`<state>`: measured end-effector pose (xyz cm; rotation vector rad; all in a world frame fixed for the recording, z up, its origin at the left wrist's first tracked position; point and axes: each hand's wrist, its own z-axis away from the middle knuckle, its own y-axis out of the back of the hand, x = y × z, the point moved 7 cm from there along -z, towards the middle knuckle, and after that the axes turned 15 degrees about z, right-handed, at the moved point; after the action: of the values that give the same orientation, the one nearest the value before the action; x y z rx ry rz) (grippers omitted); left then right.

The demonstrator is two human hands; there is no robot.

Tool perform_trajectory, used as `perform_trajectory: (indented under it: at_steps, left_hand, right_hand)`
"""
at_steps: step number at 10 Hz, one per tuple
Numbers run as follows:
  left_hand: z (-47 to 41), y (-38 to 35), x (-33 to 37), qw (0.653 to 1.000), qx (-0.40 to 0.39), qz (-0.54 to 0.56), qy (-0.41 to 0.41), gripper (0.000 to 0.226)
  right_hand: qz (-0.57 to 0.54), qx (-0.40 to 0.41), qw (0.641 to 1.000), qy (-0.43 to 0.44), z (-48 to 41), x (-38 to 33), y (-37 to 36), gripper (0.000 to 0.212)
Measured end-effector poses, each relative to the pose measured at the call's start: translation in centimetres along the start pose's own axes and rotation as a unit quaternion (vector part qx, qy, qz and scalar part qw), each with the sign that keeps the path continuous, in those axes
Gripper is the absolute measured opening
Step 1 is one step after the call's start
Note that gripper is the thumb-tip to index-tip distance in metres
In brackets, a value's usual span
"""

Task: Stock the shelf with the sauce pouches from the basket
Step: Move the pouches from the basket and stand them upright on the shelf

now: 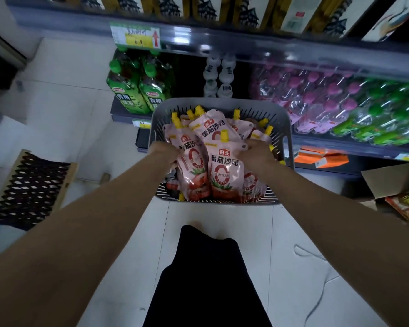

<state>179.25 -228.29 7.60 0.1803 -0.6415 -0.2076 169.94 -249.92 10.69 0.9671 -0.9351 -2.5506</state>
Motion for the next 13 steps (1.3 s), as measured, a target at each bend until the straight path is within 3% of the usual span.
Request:
perform_trajectory:
  at_steps: [1, 2, 4, 6, 8, 10, 13]
  left_hand:
    - [3.2, 1.9, 2.2, 0.998, -0.012, -0.032, -0.058, 0.029]
    - [6.0, 3.4, 4.5, 0.993, -0.015, -0.045, -0.104, 0.036]
    - [14.6, 6.7, 12.3, 0.971, -0.026, 0.024, -0.236, 0.035]
    - [24.3, 10.2, 20.4, 0.929, -0.093, 0.099, -0.343, 0.026]
    - [33.5, 13.6, 27.7, 0.876, -0.141, 0.128, -0.444, 0.027]
    - [38.7, 17.3, 34.1, 0.843, -0.136, 0.154, -0.498, 0.016]
    - [37.2, 21.3, 45.1, 0.822, -0.112, 0.157, -0.535, 0.027]
  right_hand:
    - [0.043, 0.026, 0.998, 0.048, 1.9, -2.5, 1.8, 0.029]
    - [0.066, 0.064, 0.992, 0.083, 4.2, -5.1, 4.8, 0.016]
    - [0.013, 0.154, 0.977, 0.145, 10.6, -11.3, 13.0, 0.02]
    - [-0.022, 0.266, 0.927, 0.264, 19.2, -19.2, 22.0, 0.02]
    - [-0.101, 0.326, 0.885, 0.316, 25.1, -26.0, 29.3, 0.018]
    - [-0.125, 0.369, 0.85, 0.354, 28.9, -32.3, 34.0, 0.023]
    - [-0.158, 0.401, 0.835, 0.342, 27.0, -41.8, 37.1, 0.019]
